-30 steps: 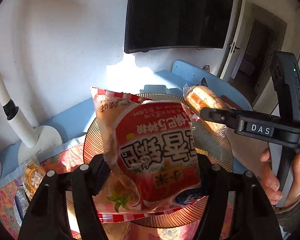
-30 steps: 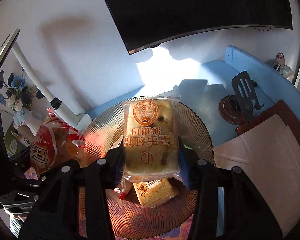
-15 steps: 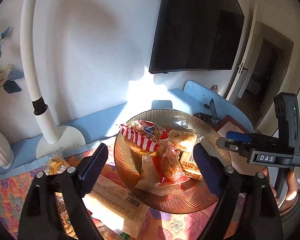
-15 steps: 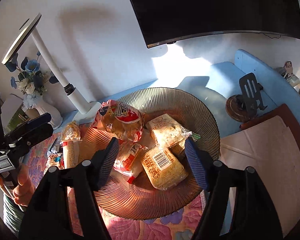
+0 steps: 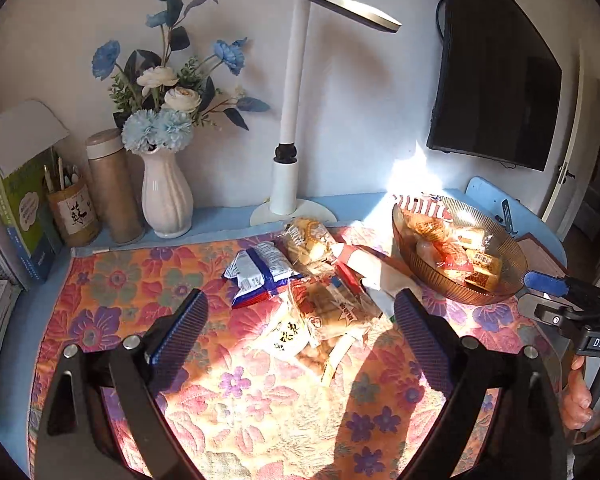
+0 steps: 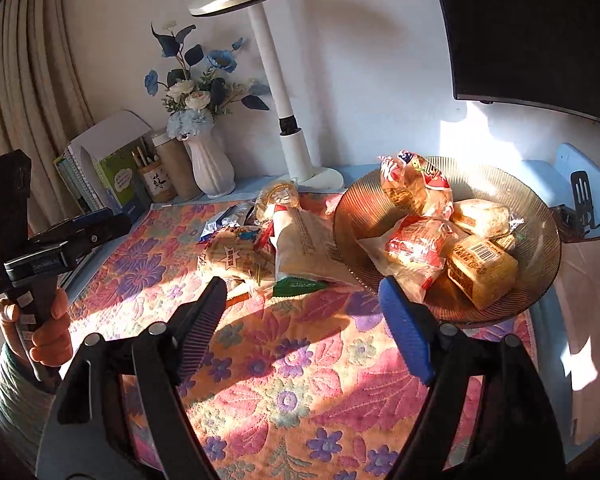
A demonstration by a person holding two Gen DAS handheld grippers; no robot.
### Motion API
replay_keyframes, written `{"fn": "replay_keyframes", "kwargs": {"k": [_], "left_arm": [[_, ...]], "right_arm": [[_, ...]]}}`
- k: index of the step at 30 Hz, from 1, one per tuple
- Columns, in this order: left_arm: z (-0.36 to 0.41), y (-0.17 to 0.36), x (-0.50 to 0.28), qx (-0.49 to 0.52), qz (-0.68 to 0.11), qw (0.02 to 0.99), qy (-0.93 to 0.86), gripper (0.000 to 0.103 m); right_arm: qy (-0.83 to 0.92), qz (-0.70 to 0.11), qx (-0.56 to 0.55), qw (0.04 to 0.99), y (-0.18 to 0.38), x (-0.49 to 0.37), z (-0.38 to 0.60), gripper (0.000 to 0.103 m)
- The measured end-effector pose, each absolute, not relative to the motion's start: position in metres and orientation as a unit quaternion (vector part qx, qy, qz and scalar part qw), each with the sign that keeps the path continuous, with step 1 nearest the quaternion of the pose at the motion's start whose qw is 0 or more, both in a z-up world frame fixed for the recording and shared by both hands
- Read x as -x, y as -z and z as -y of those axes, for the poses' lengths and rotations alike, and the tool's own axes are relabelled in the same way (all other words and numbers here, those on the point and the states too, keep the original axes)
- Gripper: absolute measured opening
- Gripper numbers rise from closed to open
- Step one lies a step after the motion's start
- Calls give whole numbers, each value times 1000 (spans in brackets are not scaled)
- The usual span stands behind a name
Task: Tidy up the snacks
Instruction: 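Open both tools to drop the bread packs into the amber bowl, then move both tools back toward the remaining snacks on the cloth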
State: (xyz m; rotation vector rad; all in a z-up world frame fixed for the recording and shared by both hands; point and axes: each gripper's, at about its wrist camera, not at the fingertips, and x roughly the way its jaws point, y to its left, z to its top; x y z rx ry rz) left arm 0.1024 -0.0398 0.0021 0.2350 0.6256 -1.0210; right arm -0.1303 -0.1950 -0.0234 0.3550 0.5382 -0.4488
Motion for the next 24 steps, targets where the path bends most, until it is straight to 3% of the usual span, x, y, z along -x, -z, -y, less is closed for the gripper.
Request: {"fn": "replay_keyframes", "kwargs": {"k": [5, 11, 20, 24], "left_arm": [[24, 61, -123, -123, -353, 825, 424, 93], [29, 100, -132, -139, -376, 820, 408, 93], [32, 97, -127, -144, -372, 816, 418, 93], [47, 77, -121, -129, -383, 801, 442, 93]], "right_arm": [[197, -310, -176, 913, 76, 96, 188, 82], [219, -339, -170, 899, 104, 82, 198, 82], [221, -342, -219, 887, 109, 86, 219, 83], [232, -296, -309, 874, 96, 90, 242, 98]]}}
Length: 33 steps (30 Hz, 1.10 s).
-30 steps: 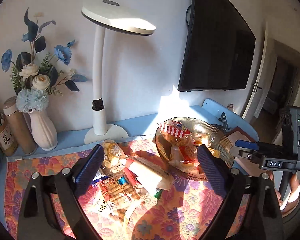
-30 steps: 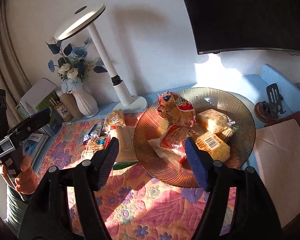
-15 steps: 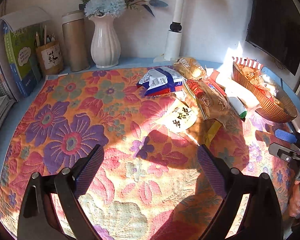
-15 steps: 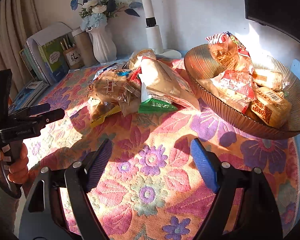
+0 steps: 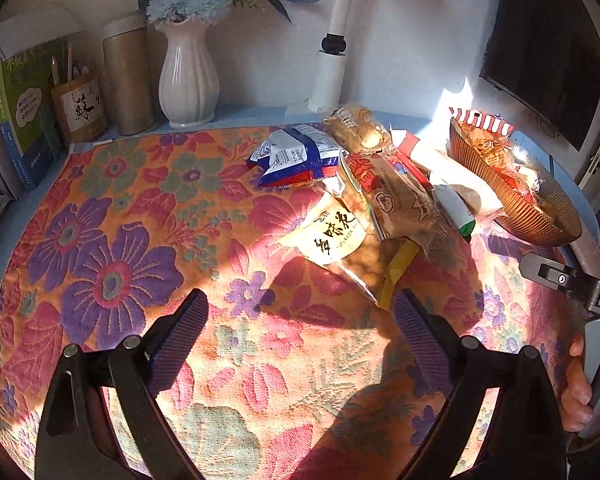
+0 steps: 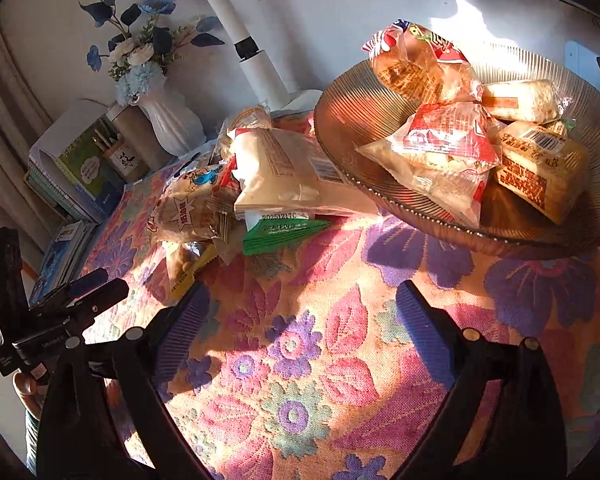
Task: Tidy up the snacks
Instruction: 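Move both tools back toward the remaining snacks on the cloth, then grasp the cartoon-printed bread bag with the left tool while the right tool grasps the white scallion biscuit pack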
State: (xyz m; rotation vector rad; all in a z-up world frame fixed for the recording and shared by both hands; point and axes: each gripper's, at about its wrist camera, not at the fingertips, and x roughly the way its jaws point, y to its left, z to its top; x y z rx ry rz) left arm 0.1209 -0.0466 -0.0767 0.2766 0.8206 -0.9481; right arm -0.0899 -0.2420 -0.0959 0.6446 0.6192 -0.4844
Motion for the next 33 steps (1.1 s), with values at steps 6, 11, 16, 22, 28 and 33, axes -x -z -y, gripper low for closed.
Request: {"fn": "replay_keyframes", "kwargs": {"k": [6, 11, 16, 22, 28, 33], "left_arm": [[104, 42, -114, -133, -353, 780, 499, 93], [149, 63, -129, -150, -393, 760, 496, 91], [164, 81, -129, -173, -402, 756, 487, 84], [159, 86, -133, -170, -401, 758, 486, 72], [134, 77, -133, -133, -392, 769, 487, 50], [96, 69, -136, -103, -392, 775, 485, 41]], "right_arm": [[259, -249, -412, 837, 94, 74, 275, 100], [267, -226, -472, 809, 110, 60, 292, 100], [264, -219, -504, 793, 118, 45, 305, 100], [270, -233, -498, 790, 121, 31, 309, 83], [241, -232, -502, 798, 119, 29, 301, 43], [227, -213, -487, 816, 112, 44, 279, 19]]}}
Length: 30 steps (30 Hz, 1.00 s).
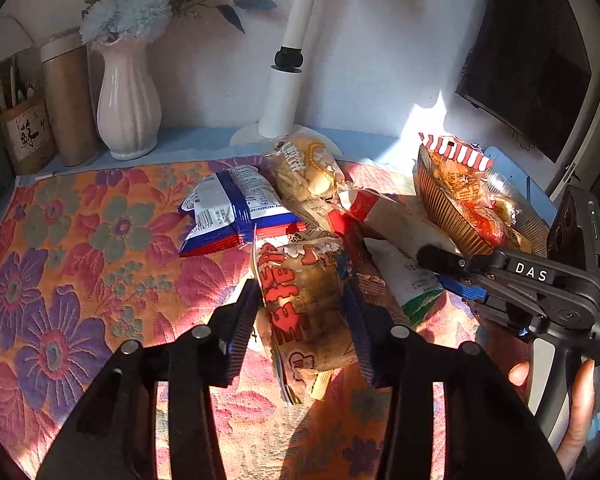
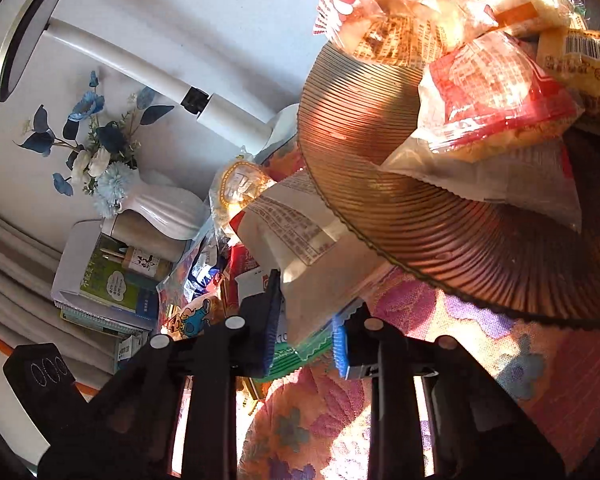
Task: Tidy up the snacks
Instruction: 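Grasp the cartoon-printed bread bag with the left tool while the right tool grasps the white scallion biscuit pack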
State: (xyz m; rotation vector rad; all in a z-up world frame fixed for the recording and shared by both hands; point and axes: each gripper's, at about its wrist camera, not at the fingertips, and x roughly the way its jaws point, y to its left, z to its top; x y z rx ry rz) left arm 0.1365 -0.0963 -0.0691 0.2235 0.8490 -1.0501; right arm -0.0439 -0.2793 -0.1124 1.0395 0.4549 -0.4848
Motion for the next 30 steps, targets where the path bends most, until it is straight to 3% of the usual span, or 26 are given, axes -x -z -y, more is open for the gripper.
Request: {"fn": "replay_keyframes", "kwargs": {"k": [6, 9, 11, 12, 13, 14, 15, 18, 21, 23, 24, 27, 28, 30], "left_arm": [[58, 69, -127, -104, -401, 768, 489, 32], [42, 73, -126, -104, -410, 768, 481, 31], [34, 76, -127, -102, -415, 769, 476, 32], [31, 77, -127, -97, -417, 769, 474, 35], [28, 78, -127, -90, -419, 769, 475, 53], [28, 77, -127, -84, -419, 769, 475, 82], [27, 77, -127, -73, -419, 771, 474, 94], [41, 90, -124, -47, -453, 743, 491, 97], [57, 98, -119, -79, -437, 779, 442, 97], [64, 100, -118, -103, -430, 795, 415, 92], [66, 102, -120, -110, -434, 797, 406, 86], [61, 103, -123, -98, -434, 797, 409, 81], [59, 103, -123, -96, -433, 797, 409, 77], [54, 100, -123, -96, -426, 799, 413, 66]], "right_arm": [[215, -215, -455, 837, 102, 59, 250, 4], [211, -230, -437, 844, 101, 63, 237, 4], [212, -234, -432, 845, 103, 63, 234, 10], [215, -238, -432, 843, 105, 64, 234, 34], [222, -243, -436, 838, 108, 63, 235, 80], [229, -242, -442, 833, 111, 64, 236, 92], [228, -233, -449, 832, 113, 65, 237, 94], [218, -243, -445, 834, 115, 55, 241, 94], [225, -273, -438, 827, 120, 36, 247, 94], [236, -279, -421, 830, 118, 27, 248, 94], [244, -285, -407, 833, 116, 21, 247, 89], [270, -309, -373, 832, 116, 6, 246, 76], [283, -314, -358, 833, 115, 3, 244, 63], [280, -319, -345, 837, 116, 1, 241, 51]]}}
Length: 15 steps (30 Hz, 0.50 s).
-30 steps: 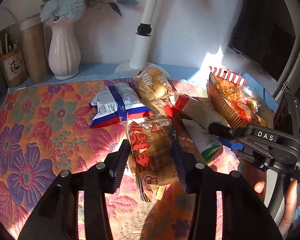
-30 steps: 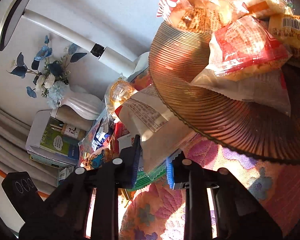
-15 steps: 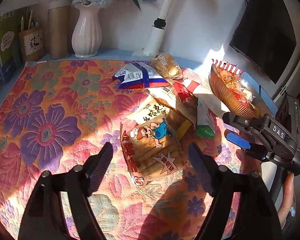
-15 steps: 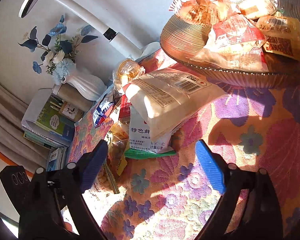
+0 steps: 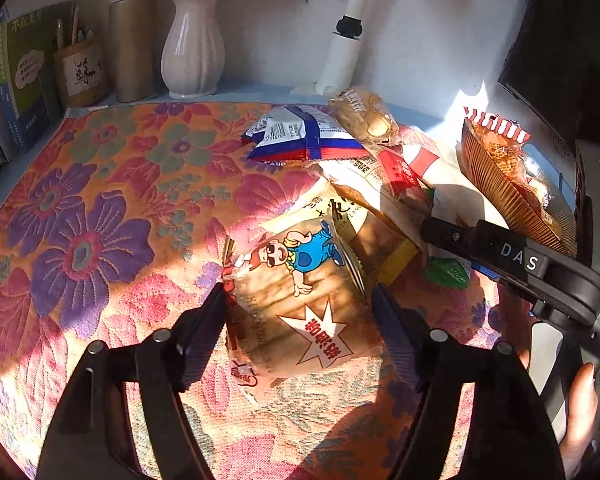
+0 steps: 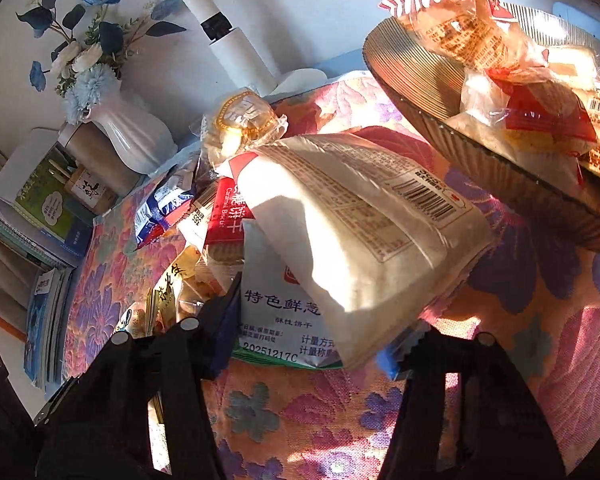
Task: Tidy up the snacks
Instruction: 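Grasp the cartoon-printed bread bag with the left tool while the right tool grasps the white scallion biscuit pack, then lift both snacks and carry them over the amber bowl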
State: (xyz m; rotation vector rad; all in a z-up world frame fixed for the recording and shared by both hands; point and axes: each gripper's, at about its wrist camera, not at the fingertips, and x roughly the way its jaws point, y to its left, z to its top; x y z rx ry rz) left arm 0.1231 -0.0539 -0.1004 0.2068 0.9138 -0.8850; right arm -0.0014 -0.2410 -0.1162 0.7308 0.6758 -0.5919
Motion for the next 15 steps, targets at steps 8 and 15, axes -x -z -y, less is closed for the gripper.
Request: {"fn": "replay_keyframes", "kwargs": {"k": [8, 15], "left_arm": [[17, 98, -109, -100, -437, 780, 437, 61], [-14, 99, -103, -71, -456, 798, 389, 77]], "right_arm": [[231, -354, -319, 848, 113, 38, 208, 51], [306, -385, -239, 837, 102, 97, 182, 51]]}}
